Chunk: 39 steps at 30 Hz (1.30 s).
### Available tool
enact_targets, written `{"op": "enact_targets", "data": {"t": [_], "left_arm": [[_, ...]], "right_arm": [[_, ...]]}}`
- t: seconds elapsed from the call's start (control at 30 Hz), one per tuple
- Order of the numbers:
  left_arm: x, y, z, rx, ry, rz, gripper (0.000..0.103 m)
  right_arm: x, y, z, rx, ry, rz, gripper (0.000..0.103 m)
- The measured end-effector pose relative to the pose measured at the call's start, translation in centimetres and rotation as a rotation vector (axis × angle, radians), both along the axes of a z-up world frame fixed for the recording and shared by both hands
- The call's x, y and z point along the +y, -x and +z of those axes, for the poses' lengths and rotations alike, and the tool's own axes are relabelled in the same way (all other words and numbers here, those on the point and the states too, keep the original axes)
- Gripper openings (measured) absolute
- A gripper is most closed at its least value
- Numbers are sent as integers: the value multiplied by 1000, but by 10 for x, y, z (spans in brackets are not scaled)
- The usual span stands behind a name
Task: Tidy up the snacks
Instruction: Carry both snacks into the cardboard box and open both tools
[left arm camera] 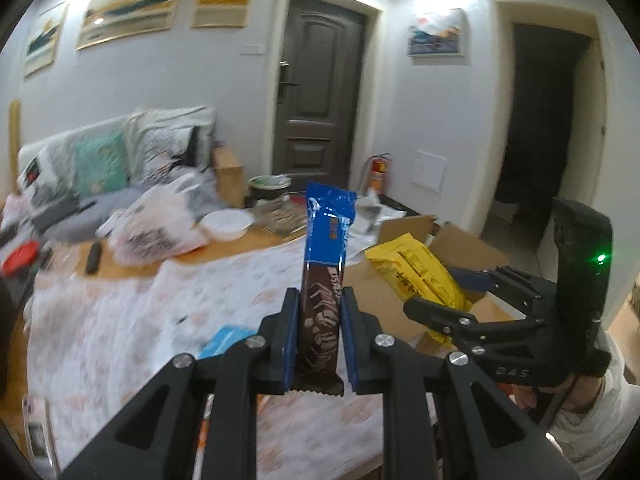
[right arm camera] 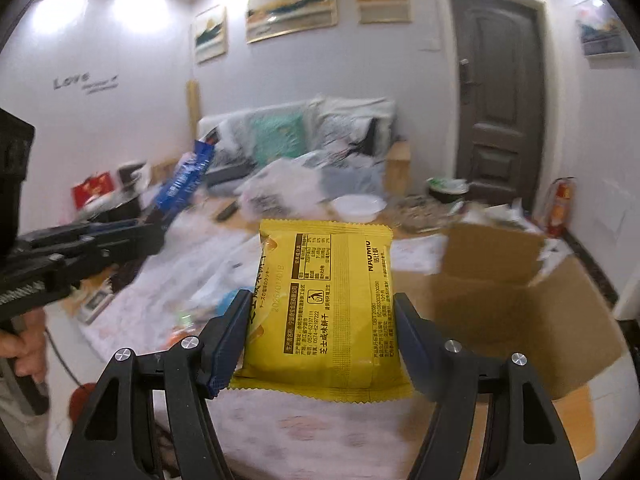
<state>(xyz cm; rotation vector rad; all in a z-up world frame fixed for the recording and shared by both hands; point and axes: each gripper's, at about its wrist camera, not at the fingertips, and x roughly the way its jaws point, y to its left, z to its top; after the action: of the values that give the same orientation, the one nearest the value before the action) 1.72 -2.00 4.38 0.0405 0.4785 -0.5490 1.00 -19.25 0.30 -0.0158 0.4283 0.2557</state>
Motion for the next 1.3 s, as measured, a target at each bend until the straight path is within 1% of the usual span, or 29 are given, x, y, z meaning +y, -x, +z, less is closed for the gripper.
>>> {"op": "enact_targets", "data": {"t": [0.07, 0.13, 0.23, 0.33, 0.4, 0.47, 0.53, 0.63, 0.7, 0.87, 0.9, 0.93, 1.0, 1.03, 1.13, 1.23, 1.3], "left_arm": [[-28, -5, 6, 2, -20, -40, 17], [-64, -14, 10, 12, -42, -92, 17], [-109, -26, 9, 42, -56, -166, 17], [-156, -40, 1, 91, -95, -239, 17], [-181, -50, -5, 129, -118, -261, 17], [-197, -60, -10, 165, -134, -272, 17], [-208, -69, -15, 184, -153, -285, 17], [-221, -81, -21, 229, -191, -291, 17], [-225, -87, -26, 254, -199, -287, 17], [-229, -98, -37, 279, -227, -271, 18], [-230, -100, -39, 284, -228, -269, 23], [-230, -100, -41, 287, -232, -261, 35], [-230, -101, -41, 280, -243, -249, 49], [-229, -100, -41, 273, -245, -249, 49], [-219, -95, -34, 262, -233, -245, 50], [-201, -88, -24, 243, -200, -226, 55], [-188, -83, -17, 230, -182, -213, 56]], "right_arm": [[-28, 1, 1, -13, 1, -65, 65], [-53, -2, -1, -5, -5, -116, 65], [-94, -13, -14, 33, 2, -186, 65], [-122, -22, -24, 85, -2, -194, 65], [-133, -23, -28, 97, 3, -179, 65], [-141, -30, -31, 103, 17, -161, 65], [-146, -37, -30, 108, 28, -150, 65], [-145, -49, -32, 122, 47, -139, 65], [-144, -54, -34, 127, 52, -129, 66], [-139, -62, -41, 146, 73, -125, 66], [-137, -62, -42, 152, 76, -124, 66], [-135, -63, -44, 164, 80, -124, 67], [-133, -62, -44, 166, 85, -128, 72], [-133, -61, -43, 161, 82, -129, 75], [-130, -53, -38, 149, 83, -132, 76], [-126, -45, -31, 138, 87, -143, 78], [-121, -39, -26, 131, 84, -141, 78]]}}
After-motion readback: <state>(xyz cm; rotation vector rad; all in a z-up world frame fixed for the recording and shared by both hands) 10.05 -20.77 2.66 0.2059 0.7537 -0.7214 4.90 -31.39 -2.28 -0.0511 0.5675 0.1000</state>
